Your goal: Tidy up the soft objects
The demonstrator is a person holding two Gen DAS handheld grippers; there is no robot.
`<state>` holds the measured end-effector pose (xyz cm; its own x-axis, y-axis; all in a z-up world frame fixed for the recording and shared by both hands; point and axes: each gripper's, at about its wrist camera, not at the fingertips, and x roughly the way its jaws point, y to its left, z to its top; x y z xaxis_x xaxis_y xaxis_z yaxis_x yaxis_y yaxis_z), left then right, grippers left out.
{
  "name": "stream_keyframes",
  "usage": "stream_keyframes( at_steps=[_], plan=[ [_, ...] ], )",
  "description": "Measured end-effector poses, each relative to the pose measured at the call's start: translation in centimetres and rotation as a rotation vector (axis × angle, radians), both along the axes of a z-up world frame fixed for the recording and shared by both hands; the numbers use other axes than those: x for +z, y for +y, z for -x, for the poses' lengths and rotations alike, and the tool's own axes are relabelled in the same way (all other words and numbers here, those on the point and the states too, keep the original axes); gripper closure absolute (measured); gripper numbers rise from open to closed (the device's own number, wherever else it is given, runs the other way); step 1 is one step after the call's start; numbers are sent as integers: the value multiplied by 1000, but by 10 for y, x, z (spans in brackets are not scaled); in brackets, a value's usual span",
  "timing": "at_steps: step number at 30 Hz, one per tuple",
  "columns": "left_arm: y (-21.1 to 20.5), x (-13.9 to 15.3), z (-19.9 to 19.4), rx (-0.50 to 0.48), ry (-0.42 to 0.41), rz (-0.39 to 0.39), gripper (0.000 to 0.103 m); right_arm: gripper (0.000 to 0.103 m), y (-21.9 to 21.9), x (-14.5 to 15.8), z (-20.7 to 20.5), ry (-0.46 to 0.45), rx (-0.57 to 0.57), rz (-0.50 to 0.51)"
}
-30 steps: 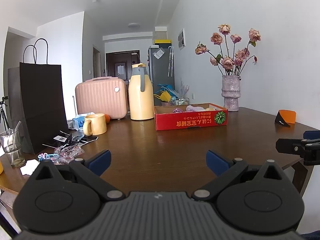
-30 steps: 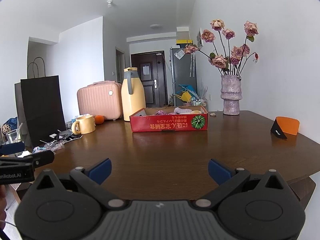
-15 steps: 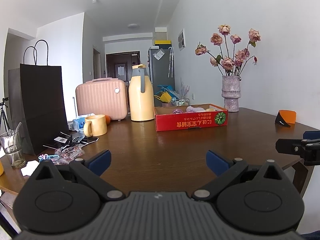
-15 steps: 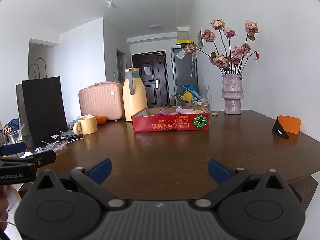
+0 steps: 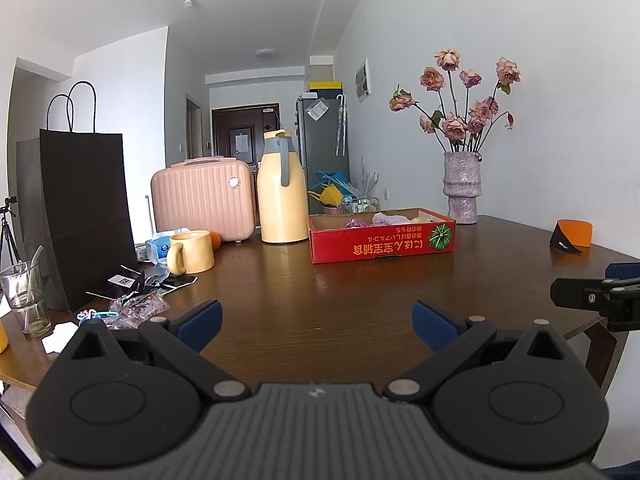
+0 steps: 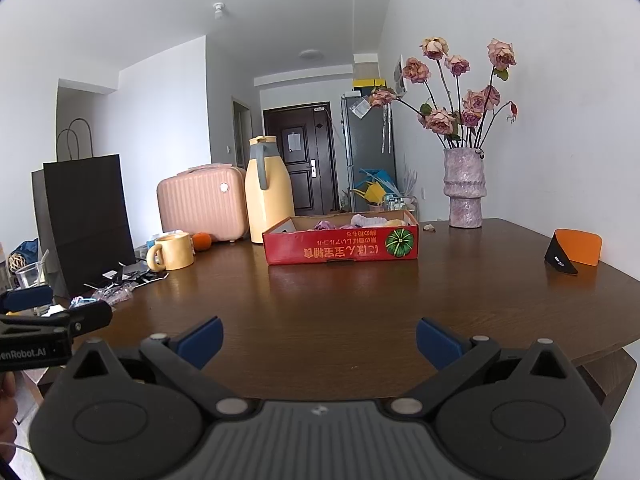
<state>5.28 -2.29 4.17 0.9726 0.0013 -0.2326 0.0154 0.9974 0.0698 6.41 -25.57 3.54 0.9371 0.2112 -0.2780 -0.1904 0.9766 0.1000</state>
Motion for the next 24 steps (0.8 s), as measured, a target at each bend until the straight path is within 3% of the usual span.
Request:
stream_keyframes(
  at_steps=[24],
  plan=[
    [1, 1, 1, -6, -11, -5, 0, 0, 1, -2, 0, -2, 0, 0]
  ],
)
